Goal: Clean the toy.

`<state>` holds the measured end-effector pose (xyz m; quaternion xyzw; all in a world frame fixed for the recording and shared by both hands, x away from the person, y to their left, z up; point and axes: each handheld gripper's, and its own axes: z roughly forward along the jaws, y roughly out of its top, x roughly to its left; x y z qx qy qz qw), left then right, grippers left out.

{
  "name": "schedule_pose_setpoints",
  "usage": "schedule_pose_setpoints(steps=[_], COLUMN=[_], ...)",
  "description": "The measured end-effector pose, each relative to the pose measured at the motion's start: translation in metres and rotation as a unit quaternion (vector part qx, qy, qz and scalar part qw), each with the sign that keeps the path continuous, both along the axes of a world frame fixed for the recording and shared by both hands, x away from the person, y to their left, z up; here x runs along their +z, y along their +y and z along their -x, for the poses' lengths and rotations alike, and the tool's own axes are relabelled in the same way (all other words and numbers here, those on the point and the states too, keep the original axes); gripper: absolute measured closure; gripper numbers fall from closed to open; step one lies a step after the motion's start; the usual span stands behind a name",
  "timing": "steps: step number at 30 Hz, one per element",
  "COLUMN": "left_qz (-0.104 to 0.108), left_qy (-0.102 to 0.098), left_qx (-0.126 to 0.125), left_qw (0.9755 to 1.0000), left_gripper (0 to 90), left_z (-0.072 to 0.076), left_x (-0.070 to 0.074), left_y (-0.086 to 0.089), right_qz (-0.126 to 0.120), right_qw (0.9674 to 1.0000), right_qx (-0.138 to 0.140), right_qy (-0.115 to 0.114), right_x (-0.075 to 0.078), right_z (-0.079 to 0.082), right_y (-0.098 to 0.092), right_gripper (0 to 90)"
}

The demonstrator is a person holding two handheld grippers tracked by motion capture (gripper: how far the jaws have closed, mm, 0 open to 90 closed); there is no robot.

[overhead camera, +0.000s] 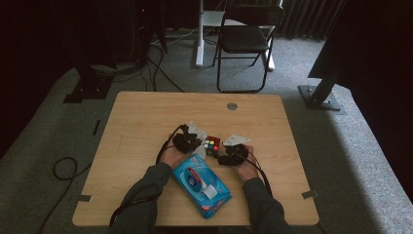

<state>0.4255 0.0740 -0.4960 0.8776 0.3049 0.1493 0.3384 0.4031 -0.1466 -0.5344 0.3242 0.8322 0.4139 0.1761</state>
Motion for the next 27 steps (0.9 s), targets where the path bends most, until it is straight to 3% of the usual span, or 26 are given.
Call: schedule_pose_setpoints(steps=[5, 11, 17, 22, 27], left_qz=[0.005, 0.004, 0.004, 0.009, 0.014], left_qy=[0.000, -0.005, -0.007, -0.005, -0.004], left_qx=[0.003, 0.008, 0.018, 0.024, 0.027], left_qw=[1.0000, 0.9999, 0.9998, 0.9997, 0.9995], left_gripper=[88.7, 88.6, 88.7, 88.7, 88.7], left_z=[0.002, 0.002, 0.000, -0.001, -0.002], left_x=[-0.001, 0.000, -0.001, -0.003, -0.005], left_y=[0.003, 0.004, 0.005, 0.006, 0.006], right_qz=[-0.010, -0.048, -0.087, -0.092, -0.112], right_qw=[0.9999, 0.9988, 0.9955, 0.9935, 0.9914], right_qx=[-0.003, -0.009, -0.031, -0.065, -0.069], right_qy=[0.000, -0.009, -0.021, -0.014, 0.000], right_x=[0.003, 0.012, 0.020, 0.018, 0.016], right_z=[0.002, 0.001, -0.001, -0.008, -0.011], right_y=[-0.003, -0.009, -0.011, -0.006, -0.005], right_gripper=[47.6, 55.3, 55.1, 55.8, 58.0])
